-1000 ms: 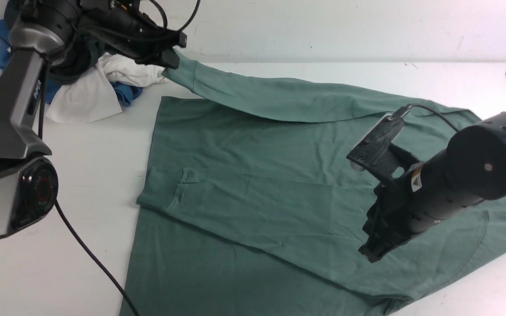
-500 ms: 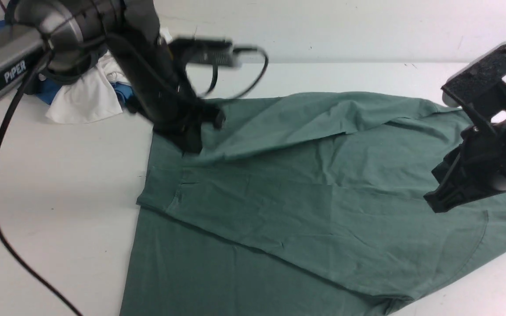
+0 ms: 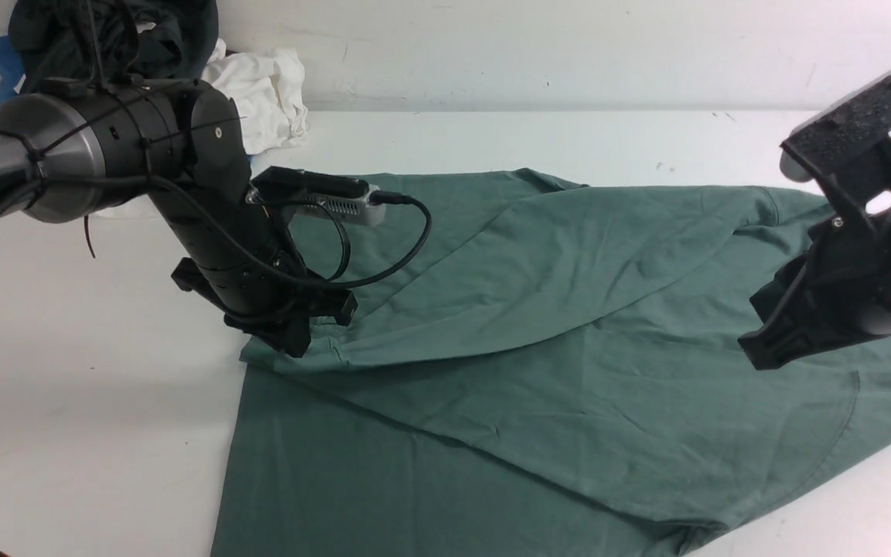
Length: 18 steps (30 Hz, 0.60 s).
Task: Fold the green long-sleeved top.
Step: Use the left arm to drag and drop the cuff onto the cuff closest to the left arm, then use both arms simultaneously to clamp the lower edge of the clothing fabric
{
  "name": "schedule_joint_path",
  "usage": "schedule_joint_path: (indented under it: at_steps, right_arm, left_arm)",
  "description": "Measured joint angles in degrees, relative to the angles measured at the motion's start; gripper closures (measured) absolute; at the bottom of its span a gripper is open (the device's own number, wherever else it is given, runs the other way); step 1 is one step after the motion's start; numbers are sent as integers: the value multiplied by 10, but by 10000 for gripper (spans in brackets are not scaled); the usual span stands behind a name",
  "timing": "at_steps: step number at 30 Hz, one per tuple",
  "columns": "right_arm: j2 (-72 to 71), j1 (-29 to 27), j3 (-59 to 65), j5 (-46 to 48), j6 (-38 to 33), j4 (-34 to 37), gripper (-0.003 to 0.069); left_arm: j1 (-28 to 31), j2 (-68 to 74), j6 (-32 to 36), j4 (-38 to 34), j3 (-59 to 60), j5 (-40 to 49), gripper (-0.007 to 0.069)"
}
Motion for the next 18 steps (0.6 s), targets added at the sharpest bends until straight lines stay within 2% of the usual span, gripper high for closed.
schedule_joint_path:
  at_steps: [4, 5, 6, 8, 9, 12, 14, 18]
  right_arm:
    - [0, 0, 0, 5, -2, 0, 669]
    - [0, 0, 0, 6, -2, 0, 669]
    - [0, 0, 0, 6, -2, 0, 669]
    - [0, 0, 0, 11, -2, 0, 669]
    - [0, 0, 0, 13, -4, 0, 669]
    - [0, 0, 0, 20, -8, 0, 669]
    - [0, 0, 0, 22, -17, 2, 669]
    - [0, 0, 0, 22, -24, 14, 669]
  left_arm:
    - [0, -1, 0, 51, 0, 50, 468]
    - [0, -4, -4, 55, 0, 59, 426]
    - [0, -5, -5, 57, 0, 61, 417]
    - [-11, -29, -20, 64, 6, 84, 311]
    - [-17, -36, -21, 65, 12, 86, 291]
    - [-46, -62, -21, 68, 36, 90, 263]
    - [-111, -94, -18, 93, 89, 90, 252]
    - [-204, -107, 26, 145, 189, 85, 251]
